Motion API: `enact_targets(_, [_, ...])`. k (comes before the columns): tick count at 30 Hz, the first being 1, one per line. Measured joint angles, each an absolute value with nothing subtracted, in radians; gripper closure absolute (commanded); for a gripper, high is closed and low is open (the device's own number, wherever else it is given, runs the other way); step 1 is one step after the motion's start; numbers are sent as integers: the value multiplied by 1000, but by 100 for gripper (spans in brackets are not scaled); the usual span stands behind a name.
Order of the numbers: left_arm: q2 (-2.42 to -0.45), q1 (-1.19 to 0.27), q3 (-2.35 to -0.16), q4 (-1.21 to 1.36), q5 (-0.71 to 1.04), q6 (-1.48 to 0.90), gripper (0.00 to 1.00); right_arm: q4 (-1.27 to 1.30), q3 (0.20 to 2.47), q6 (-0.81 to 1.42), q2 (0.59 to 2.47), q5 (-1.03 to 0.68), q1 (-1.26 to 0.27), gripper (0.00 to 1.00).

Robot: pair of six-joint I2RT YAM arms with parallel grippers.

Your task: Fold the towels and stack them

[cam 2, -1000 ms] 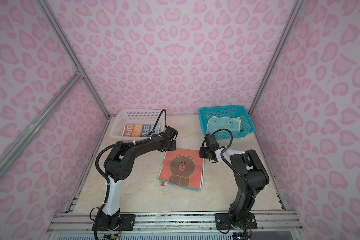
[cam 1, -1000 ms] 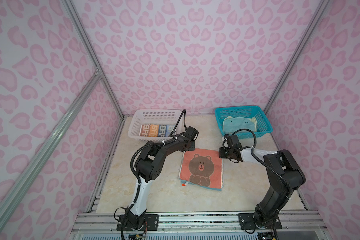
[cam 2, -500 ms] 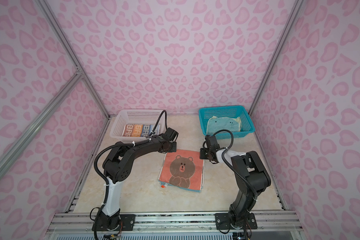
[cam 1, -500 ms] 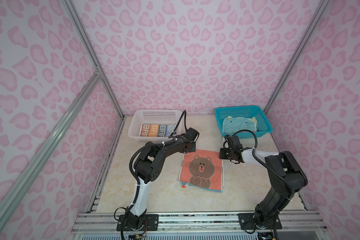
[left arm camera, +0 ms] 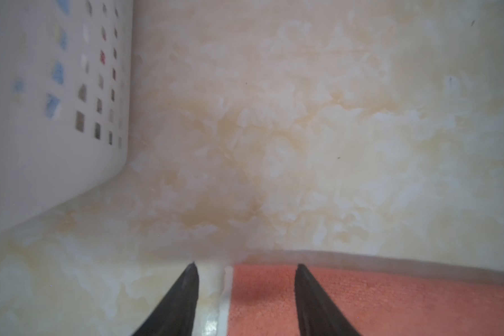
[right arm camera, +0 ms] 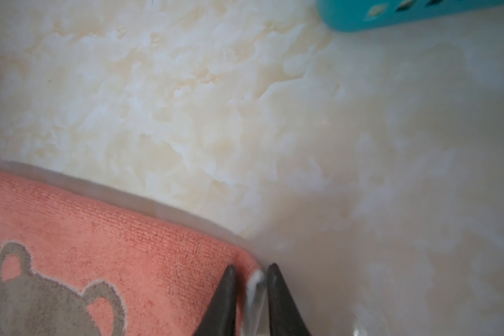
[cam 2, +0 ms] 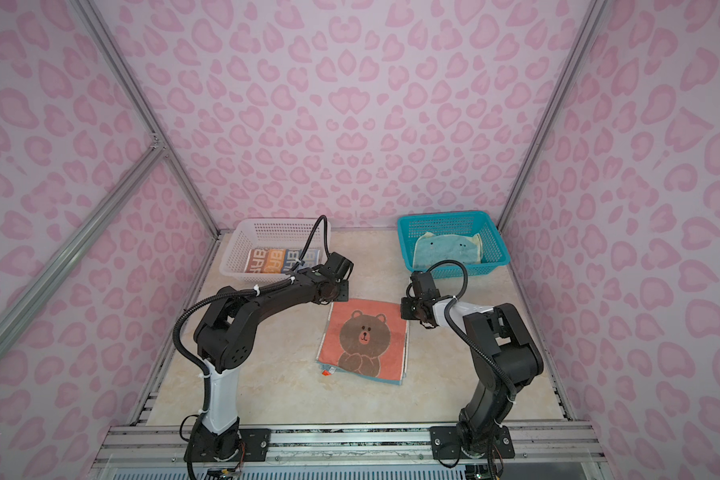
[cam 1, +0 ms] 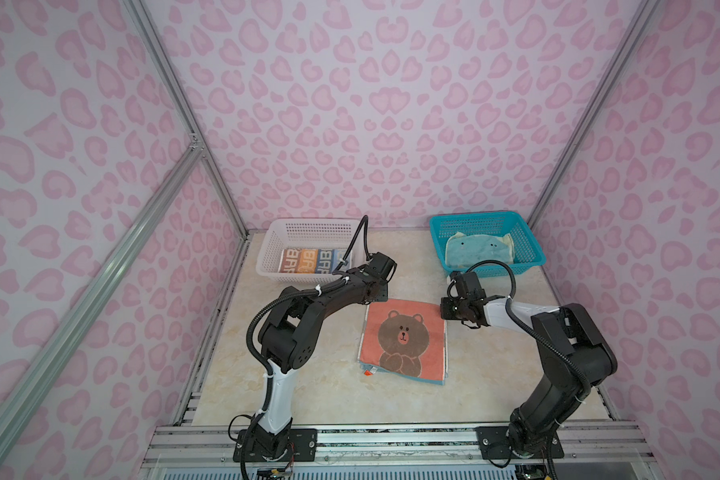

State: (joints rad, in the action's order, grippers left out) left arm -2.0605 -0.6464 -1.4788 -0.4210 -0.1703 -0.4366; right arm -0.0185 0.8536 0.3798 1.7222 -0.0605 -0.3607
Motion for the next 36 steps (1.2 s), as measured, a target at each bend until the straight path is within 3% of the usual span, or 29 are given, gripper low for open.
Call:
enact_targets(12, [-2083,-648,-1442,-413,-155,-477,57,-19,850,379,1718,-61,-361,77])
enact_targets(23, [-2107,-648,-1440,-362,-156,-478,88,-15,850,379,1721,-64,-361,76])
enact_targets(26, [-2107,-647,-1440,-355,-146,-478,97,17,850,380,1736,-80,-362,82])
enact_targets(29, [-2107,-648,-1437,-349,-141,-480,98,58,850,383,1753,-91,-364,86])
enact_targets(33, [-2107,-648,-1433,-343,-141,-480,98,108,850,401,1773,-112,-368,100])
enact_targets(36, [-2103,-648,-1421,-324,-141,-480,98,136,840,400,1774,-116,-372,100])
